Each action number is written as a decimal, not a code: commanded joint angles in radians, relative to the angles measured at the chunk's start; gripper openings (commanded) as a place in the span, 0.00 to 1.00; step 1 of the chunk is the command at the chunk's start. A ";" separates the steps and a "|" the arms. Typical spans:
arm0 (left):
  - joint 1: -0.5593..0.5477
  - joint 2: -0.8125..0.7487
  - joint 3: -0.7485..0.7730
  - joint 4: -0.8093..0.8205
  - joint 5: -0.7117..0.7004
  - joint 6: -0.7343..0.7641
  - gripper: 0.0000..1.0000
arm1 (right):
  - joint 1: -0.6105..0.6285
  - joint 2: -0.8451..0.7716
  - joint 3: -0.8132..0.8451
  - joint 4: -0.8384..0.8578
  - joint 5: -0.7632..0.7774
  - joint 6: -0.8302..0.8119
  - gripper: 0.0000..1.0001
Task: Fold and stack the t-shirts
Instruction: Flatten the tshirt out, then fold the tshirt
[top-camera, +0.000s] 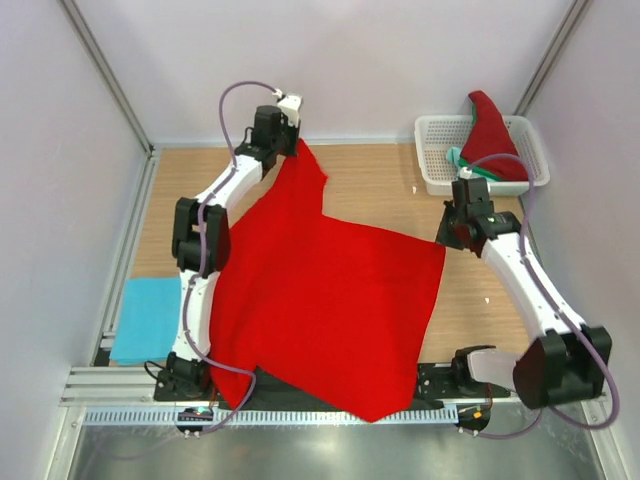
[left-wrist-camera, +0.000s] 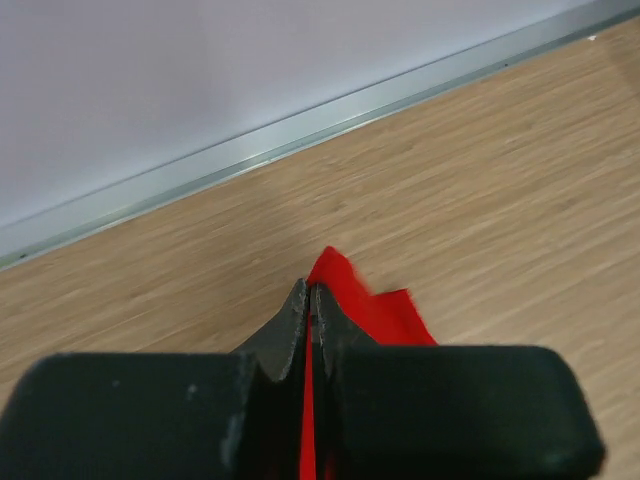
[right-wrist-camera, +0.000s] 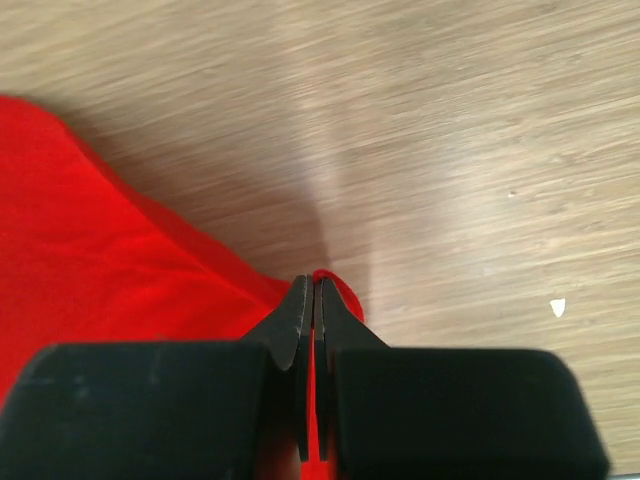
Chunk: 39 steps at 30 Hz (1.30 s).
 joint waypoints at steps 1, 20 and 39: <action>0.013 0.060 0.178 0.174 0.073 -0.090 0.00 | -0.031 0.110 0.009 0.152 0.112 -0.047 0.01; 0.078 0.243 0.348 0.304 0.105 -0.292 0.00 | -0.234 0.479 0.248 0.159 0.089 -0.088 0.01; 0.116 -0.188 -0.142 0.133 0.041 -0.381 0.00 | -0.147 0.273 0.112 0.001 -0.032 -0.004 0.01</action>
